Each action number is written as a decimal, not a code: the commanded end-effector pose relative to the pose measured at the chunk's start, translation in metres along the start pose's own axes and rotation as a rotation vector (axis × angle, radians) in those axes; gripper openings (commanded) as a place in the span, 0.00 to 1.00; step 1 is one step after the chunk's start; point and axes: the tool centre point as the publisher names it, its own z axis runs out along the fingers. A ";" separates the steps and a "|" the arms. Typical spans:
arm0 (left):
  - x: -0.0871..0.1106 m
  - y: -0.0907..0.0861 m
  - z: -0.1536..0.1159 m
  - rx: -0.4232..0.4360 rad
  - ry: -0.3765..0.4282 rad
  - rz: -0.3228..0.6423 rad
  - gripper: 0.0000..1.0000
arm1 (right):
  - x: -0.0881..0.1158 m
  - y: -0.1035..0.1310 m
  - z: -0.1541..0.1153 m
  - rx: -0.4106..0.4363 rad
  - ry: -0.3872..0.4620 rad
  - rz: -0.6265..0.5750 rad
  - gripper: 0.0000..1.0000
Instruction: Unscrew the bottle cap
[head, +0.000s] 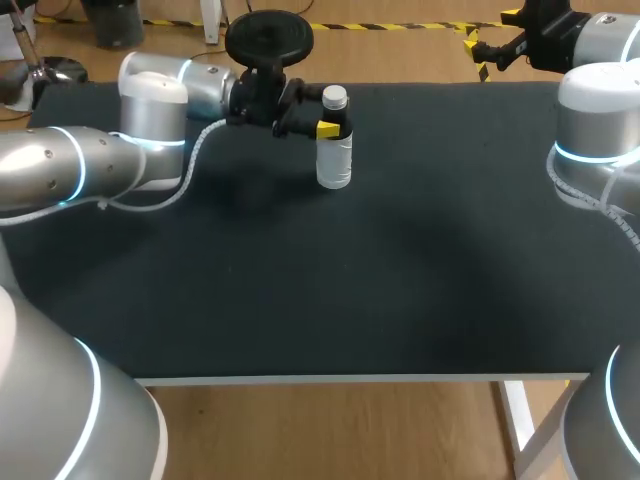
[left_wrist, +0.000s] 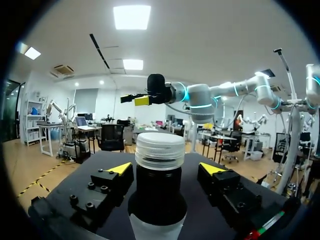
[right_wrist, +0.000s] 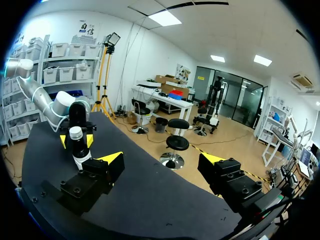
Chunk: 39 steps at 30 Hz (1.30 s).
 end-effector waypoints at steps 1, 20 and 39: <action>-0.005 0.002 0.000 0.002 0.013 0.000 0.46 | 0.000 0.000 0.000 -0.001 0.000 0.000 1.00; -0.010 -0.003 -0.010 0.008 -0.014 0.013 0.00 | 0.000 0.000 0.000 -0.001 0.000 0.000 1.00; -0.012 -0.007 -0.015 0.012 -0.020 0.021 0.00 | 0.000 0.000 0.000 -0.001 0.000 0.000 1.00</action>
